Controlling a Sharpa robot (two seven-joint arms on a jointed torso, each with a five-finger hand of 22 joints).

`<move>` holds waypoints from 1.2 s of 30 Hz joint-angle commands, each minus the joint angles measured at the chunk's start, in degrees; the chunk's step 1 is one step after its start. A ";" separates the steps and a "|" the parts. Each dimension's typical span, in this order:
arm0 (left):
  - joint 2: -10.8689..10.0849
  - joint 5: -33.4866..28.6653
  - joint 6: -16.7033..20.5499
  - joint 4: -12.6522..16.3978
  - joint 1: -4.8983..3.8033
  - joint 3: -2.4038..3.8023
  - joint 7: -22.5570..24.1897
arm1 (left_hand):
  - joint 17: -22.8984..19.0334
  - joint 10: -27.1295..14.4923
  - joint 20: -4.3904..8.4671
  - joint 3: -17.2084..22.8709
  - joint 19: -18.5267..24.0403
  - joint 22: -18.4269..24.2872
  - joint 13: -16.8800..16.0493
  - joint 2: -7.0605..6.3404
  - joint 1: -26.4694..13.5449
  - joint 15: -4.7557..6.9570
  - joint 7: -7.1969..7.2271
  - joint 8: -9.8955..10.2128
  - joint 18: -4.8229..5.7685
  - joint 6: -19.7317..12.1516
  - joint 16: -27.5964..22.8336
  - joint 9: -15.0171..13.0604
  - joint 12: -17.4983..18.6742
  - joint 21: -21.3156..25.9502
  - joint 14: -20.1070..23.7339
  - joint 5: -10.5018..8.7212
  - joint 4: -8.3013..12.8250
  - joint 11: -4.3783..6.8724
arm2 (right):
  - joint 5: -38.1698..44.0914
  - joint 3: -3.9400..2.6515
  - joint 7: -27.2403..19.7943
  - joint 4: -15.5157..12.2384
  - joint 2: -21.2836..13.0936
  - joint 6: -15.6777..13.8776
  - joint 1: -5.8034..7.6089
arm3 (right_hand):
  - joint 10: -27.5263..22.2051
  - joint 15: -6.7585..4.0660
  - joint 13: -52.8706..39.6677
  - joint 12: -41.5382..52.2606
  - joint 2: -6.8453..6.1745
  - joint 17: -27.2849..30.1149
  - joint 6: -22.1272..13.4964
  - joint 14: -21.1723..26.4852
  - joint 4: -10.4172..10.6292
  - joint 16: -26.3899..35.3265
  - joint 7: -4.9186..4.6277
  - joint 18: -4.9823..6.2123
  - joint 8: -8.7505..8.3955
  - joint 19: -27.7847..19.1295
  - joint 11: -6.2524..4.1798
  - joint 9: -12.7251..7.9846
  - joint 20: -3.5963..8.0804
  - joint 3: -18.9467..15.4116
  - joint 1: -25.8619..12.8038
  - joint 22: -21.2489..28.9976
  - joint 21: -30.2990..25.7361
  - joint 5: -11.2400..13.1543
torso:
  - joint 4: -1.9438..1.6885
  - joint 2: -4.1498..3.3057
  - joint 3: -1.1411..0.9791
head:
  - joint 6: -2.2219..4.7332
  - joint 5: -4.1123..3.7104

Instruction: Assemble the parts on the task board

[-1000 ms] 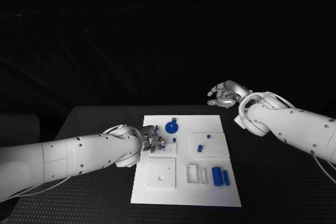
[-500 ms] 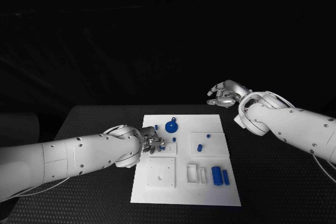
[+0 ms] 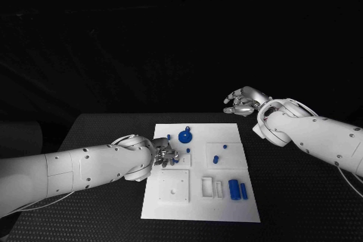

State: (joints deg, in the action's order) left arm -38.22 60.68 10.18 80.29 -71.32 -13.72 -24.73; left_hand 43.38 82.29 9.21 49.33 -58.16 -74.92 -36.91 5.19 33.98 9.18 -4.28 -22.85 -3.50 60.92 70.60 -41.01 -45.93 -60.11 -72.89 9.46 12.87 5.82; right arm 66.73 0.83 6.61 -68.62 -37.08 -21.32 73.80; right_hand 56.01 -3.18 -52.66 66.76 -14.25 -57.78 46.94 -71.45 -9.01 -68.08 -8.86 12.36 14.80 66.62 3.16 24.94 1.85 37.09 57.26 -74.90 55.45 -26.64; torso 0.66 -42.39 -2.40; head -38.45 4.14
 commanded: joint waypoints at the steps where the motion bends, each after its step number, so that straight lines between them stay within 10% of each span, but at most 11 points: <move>1: 0.25 0.51 -2.32 0.14 0.14 -0.10 -0.20 | -0.11 -0.74 4.70 0.15 -0.43 -1.07 -0.02 0.46 0.29 0.38 4.89 -0.30 -0.74 9.61 0.37 -0.07 -0.22 -0.23 0.21 0.03 0.05 0.96 | -0.02 -0.02 -0.20 -0.07 0.05 0.61 -0.03 | -0.47 -0.07 0.06 0.30 0.64 0.08 -0.37 0.40 -0.11 0.19 -0.77 2.64 0.25 0.01 -0.07 -0.08 0.29 0.08 -0.14 -1.04 -0.37 -0.33 | 0.01 -0.02 -0.04 | 0.08 -0.01; 15: 0.22 0.99 -4.47 0.24 0.14 -0.10 0.00 | -0.48 -0.90 4.71 0.53 -0.29 -1.06 0.08 -0.45 1.43 0.31 4.82 -0.21 -0.80 9.58 0.83 -0.19 -0.67 -0.49 0.51 2.82 0.86 0.87 | -0.23 -0.02 -0.28 0.07 0.15 0.65 -0.17 | -0.49 -0.08 0.13 0.34 0.73 0.09 -0.26 0.41 0.02 0.19 -0.75 2.64 0.32 0.02 -0.09 -0.07 0.28 0.04 -0.35 -1.03 -0.39 -0.46 | 0.01 -0.01 -0.04 | 0.15 -0.04; 25: 0.46 1.55 -6.53 0.51 0.14 -0.09 0.21 | -1.26 -0.98 4.62 -0.64 -0.29 -0.93 0.43 -4.60 7.82 0.05 4.78 -0.02 -0.86 9.76 1.59 -0.28 -1.17 -0.76 0.81 5.27 -0.06 0.78 | -0.26 -0.02 -0.28 0.14 0.19 0.74 -0.22 | -0.50 -0.09 0.17 0.37 0.79 0.09 -0.24 0.41 0.11 0.19 -0.74 2.64 0.34 0.01 -0.10 -0.07 0.27 0.01 -0.51 -1.03 -0.40 -0.62 | 0.03 -0.02 0.02 | 0.05 -0.17; 28: 0.40 1.76 -6.71 0.54 0.14 -0.08 0.17 | -1.58 -1.16 4.44 -4.99 0.08 -0.96 0.49 -3.29 8.41 -0.10 4.74 0.06 -0.79 9.77 2.08 -0.41 -1.49 -0.91 1.07 10.90 0.72 0.76 | -0.29 -0.02 -0.30 0.17 0.19 0.75 -0.23 | -0.51 -0.09 0.19 0.39 0.82 0.09 -0.23 0.42 0.16 0.19 -0.74 2.64 0.35 0.01 -0.10 -0.07 0.27 0.00 -0.59 -1.03 -0.41 -0.71 | 0.04 -0.01 -0.01 | 0.07 -0.17; 36: 0.25 1.89 -3.80 0.45 0.13 -0.08 0.80 | -1.83 -1.29 4.29 -6.36 0.40 -0.92 0.59 -1.19 7.41 -0.09 4.72 0.19 -0.72 9.79 2.34 -0.39 -1.65 -0.81 1.22 11.75 0.48 0.79 | -0.35 -0.02 -0.32 0.26 0.24 0.71 -0.28 | -0.52 -0.10 0.23 0.42 0.88 0.09 -0.22 0.43 0.25 0.19 -0.73 2.64 0.36 0.00 -0.11 -0.08 0.26 -0.02 -0.74 -1.03 -0.43 -0.90 | -0.02 0.00 -0.02 | 0.09 -0.21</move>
State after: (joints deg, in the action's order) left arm -37.91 62.04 5.99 80.76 -71.48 -13.54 -24.11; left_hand 41.61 82.30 9.21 43.24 -58.16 -74.94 -36.37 1.45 39.89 9.01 -3.96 -22.58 -3.51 62.05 72.55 -41.47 -47.26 -61.00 -72.04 21.04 13.34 5.83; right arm 66.51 0.83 6.58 -68.41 -36.90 -21.16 73.57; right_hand 55.80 -3.18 -52.49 66.94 -13.79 -57.78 46.94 -71.45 -9.01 -68.07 -8.86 12.36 14.79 66.62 2.96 24.94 1.64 37.09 56.80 -74.90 55.24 -27.30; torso 0.68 -42.40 -2.40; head -38.32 3.92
